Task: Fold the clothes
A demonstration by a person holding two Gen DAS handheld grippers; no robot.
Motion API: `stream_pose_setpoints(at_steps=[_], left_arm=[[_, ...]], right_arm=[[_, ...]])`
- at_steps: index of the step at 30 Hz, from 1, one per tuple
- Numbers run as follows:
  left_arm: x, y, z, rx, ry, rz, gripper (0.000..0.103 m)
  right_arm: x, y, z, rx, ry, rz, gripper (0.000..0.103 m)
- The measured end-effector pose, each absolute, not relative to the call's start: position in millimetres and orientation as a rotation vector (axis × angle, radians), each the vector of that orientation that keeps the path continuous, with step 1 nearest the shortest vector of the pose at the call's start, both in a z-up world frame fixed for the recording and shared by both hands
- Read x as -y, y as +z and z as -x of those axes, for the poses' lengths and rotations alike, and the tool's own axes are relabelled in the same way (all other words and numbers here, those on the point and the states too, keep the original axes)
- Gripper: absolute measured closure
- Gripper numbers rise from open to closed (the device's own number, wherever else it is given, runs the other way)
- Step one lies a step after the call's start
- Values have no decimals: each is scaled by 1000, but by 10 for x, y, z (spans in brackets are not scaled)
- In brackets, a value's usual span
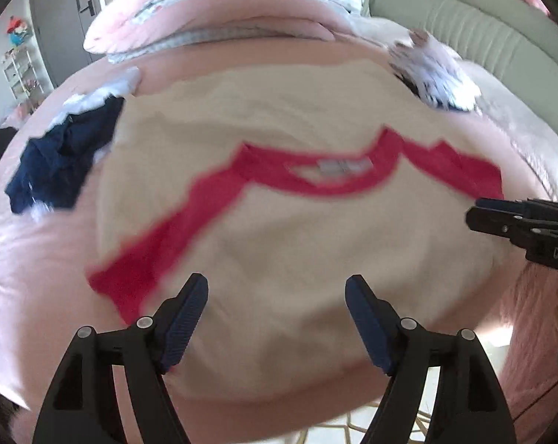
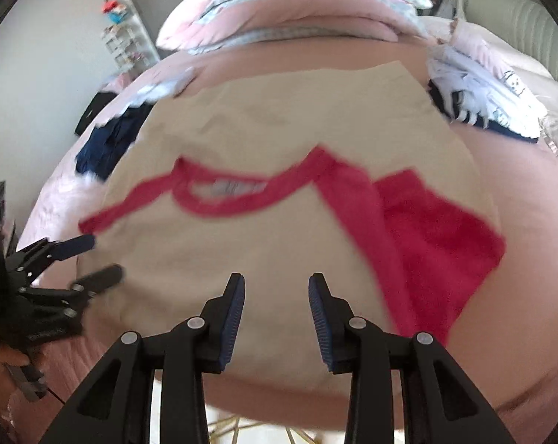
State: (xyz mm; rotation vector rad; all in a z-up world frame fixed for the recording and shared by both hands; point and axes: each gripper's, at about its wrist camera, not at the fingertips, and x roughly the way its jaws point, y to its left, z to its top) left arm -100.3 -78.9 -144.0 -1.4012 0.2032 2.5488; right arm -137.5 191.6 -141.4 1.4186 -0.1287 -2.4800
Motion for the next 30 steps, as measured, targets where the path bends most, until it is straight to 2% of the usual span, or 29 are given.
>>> stream_pose_setpoints(at_steps=[3, 6, 9, 11, 14, 16, 19, 21, 23, 28, 30], left_arm=[[733, -1653, 906, -275, 2559, 1430, 25], [703, -1599, 1086, -281, 2510, 1529, 25], [755, -1229, 1267, -260, 2622, 1485, 25], [734, -1085, 1389, -238, 2599, 1433, 25], [590, -1469, 1634, -306, 2319, 1668, 26], [532, -1591, 1711, -363, 2281, 1692, 27], [560, -1559, 1910, -346, 2294, 1647, 27], [605, -1549, 2055, -314, 2303, 1633, 27], [682, -1568, 2252, -203, 2310, 1662, 27], [597, -1661, 2590, -200, 2323, 1617, 26], [617, -1653, 2691, -170, 2350, 1624, 25]], right_arm=[[-1774, -1694, 1357, 39, -2460, -1485, 62], [-1714, -1764, 1292, -30, -2479, -1460, 62], [-1754, -1632, 1267, -89, -2502, -1484, 62], [-1884, -1435, 1250, -61, -2530, -1420, 62], [-2008, -1330, 1405, 48, -2458, -1416, 59], [-1968, -1378, 1534, 18, -2407, -1455, 59], [-1877, -1468, 1716, -90, -2371, -1503, 59], [-1891, -1527, 1875, -78, -2372, -1541, 59], [-1902, -1577, 2033, -61, -2370, -1569, 59], [-1720, -1778, 2323, -260, -2396, -1585, 58], [-1717, -1776, 2420, -253, -2426, -1572, 56]])
